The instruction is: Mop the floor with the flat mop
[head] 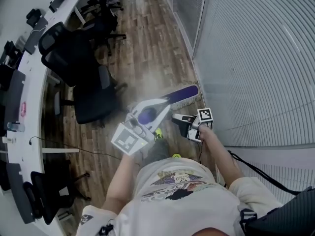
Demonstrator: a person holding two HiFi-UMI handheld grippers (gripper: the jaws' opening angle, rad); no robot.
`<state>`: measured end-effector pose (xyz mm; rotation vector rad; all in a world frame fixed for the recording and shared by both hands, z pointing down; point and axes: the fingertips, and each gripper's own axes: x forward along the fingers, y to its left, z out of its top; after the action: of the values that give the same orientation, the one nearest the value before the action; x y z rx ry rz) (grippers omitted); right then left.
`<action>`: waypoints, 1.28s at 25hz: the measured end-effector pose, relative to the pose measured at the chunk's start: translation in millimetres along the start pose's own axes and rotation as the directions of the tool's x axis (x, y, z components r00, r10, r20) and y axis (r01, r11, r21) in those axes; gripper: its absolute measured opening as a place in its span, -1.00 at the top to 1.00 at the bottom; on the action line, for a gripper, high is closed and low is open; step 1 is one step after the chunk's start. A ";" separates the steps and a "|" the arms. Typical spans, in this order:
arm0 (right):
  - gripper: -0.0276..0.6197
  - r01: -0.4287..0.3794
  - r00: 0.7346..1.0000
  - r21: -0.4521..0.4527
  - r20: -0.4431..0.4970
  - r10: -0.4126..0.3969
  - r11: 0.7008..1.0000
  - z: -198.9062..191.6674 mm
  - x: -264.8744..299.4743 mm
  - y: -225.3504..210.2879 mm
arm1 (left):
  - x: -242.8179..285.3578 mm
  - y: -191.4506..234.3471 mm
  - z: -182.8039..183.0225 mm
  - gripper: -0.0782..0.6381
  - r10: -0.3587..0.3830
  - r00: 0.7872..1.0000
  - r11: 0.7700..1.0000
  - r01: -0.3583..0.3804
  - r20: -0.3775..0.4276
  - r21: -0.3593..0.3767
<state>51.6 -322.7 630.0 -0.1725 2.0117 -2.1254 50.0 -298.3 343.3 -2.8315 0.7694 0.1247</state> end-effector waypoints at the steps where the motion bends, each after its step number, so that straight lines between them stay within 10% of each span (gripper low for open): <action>1: 0.09 0.062 0.998 -0.111 -0.004 -0.063 0.992 -7.6 -13.7 -3.0 | -5.2 4.2 9.9 0.79 0.022 1.000 1.000 -0.022 0.021 0.004; 4: 0.09 0.224 0.974 -0.442 0.115 -0.193 0.869 -16.6 -38.0 12.0 | -10.7 -10.8 15.4 0.79 0.000 1.000 0.998 -0.002 0.024 0.068; 5: 0.09 0.218 0.976 -0.616 0.130 -0.175 0.757 -21.0 -33.9 28.2 | -9.9 -21.3 13.7 0.79 -0.011 1.000 0.996 0.009 0.017 0.084; 7: 0.09 0.143 0.983 -0.900 0.082 -0.163 0.411 -40.9 -14.8 62.4 | -6.4 -42.8 9.7 0.79 -0.033 0.999 0.994 0.032 0.006 0.109; 9: 0.09 0.077 0.975 -0.989 0.049 -0.216 0.125 -61.9 3.3 82.9 | -2.8 -59.4 6.0 0.79 -0.053 0.999 0.991 0.053 -0.006 0.122; 12: 0.09 0.036 0.968 -0.996 0.055 -0.247 -0.080 -71.5 23.6 101.7 | 1.1 -70.4 2.6 0.79 -0.076 0.997 0.988 0.079 -0.027 0.131; 16: 0.09 -0.010 0.965 -0.984 0.037 -0.258 -0.179 -74.1 41.3 116.5 | 6.4 -73.5 8.4 0.79 -0.096 0.995 0.986 0.096 -0.011 0.133; 20: 0.11 -0.042 0.965 -0.978 0.014 -0.263 -0.205 -69.3 55.8 121.5 | 12.1 -74.7 0.0 0.79 -0.139 0.988 0.975 0.149 -0.073 0.165; 22: 0.51 -0.044 0.963 -0.968 0.025 -0.269 -0.246 -64.1 57.6 120.6 | 12.4 -75.6 -11.4 0.79 -0.157 0.978 0.967 0.181 -0.139 0.182; 25: 0.55 -0.085 0.960 -0.949 0.003 -0.280 -0.304 -64.0 55.3 116.8 | 11.7 -78.3 -19.9 0.79 -0.146 0.976 0.973 0.171 -0.159 0.155; 32: 0.55 -0.127 0.976 -0.970 -0.084 -0.203 -0.209 -67.7 45.9 111.7 | 19.8 -84.0 -45.8 0.79 -0.130 0.986 0.981 0.143 -0.107 0.129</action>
<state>-0.3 -272.7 511.8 -0.2052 3.2759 0.2443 111.0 -247.2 400.0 -2.7656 0.5755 -0.0855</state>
